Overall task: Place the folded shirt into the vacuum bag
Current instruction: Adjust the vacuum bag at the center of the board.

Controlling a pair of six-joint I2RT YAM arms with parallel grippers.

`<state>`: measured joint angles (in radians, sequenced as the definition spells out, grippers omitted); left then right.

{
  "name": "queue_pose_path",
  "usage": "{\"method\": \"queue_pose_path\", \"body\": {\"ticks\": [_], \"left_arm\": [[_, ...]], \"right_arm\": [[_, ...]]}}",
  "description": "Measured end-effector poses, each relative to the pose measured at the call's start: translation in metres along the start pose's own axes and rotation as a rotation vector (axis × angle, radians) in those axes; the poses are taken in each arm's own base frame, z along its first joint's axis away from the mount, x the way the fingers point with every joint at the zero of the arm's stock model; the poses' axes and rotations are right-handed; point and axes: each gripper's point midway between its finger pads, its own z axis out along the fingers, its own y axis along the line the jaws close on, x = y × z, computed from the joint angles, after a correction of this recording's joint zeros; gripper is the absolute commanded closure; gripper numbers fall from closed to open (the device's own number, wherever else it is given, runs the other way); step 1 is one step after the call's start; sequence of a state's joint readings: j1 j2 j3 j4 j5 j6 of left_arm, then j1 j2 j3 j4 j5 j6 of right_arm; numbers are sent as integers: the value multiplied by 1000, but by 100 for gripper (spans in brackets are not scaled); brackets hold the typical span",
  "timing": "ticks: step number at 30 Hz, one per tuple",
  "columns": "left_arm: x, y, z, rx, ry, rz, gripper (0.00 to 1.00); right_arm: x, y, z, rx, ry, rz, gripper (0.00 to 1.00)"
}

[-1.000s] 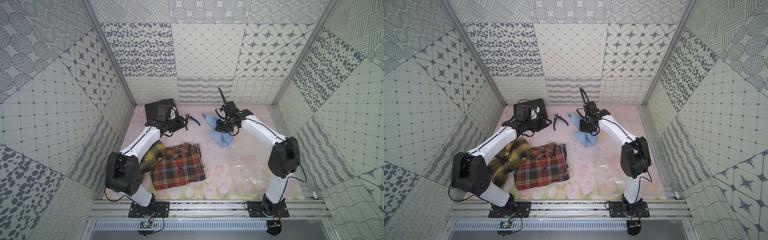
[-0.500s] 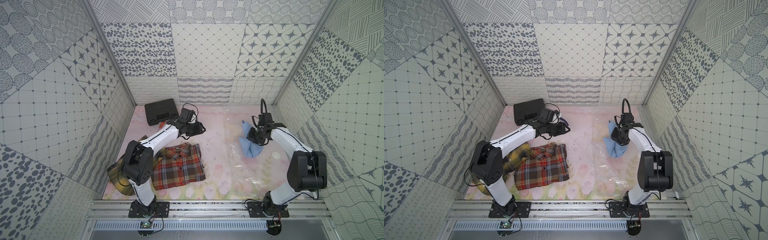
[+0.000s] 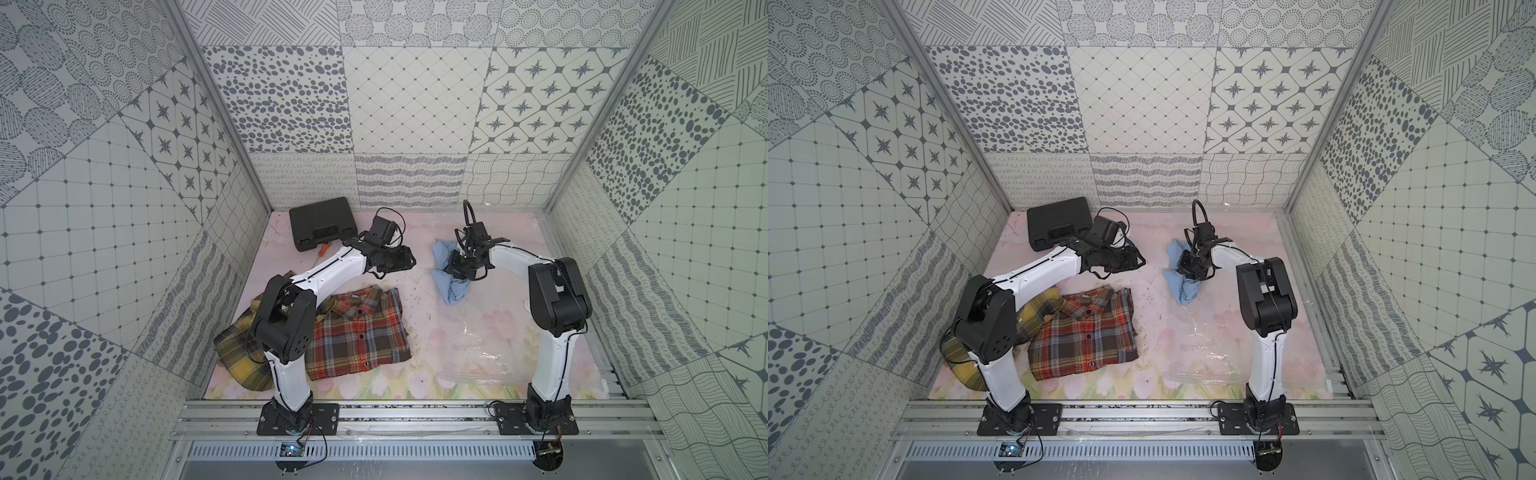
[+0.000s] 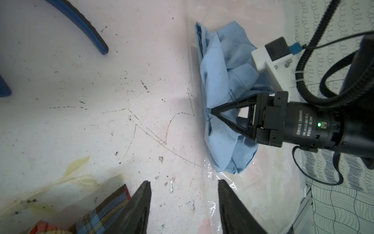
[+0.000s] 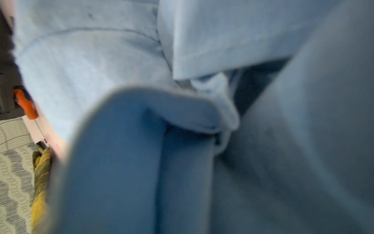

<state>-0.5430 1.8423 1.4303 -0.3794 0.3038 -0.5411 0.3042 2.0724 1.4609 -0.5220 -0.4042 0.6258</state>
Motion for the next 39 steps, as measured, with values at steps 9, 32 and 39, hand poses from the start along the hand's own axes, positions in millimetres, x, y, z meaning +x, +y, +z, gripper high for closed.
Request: {"method": "queue_pose_path", "body": {"ticks": [9, 32, 39], "left_arm": [[-6, 21, 14, -57, 20, -10, 38], [41, 5, 113, -91, 263, 27, 59], [39, -3, 126, -62, 259, 9, 92]], "right_arm": [[-3, 41, -9, -119, 44, -41, 100], [24, -163, -124, 254, -127, 254, 100], [24, -157, -113, 260, -121, 220, 100]]}}
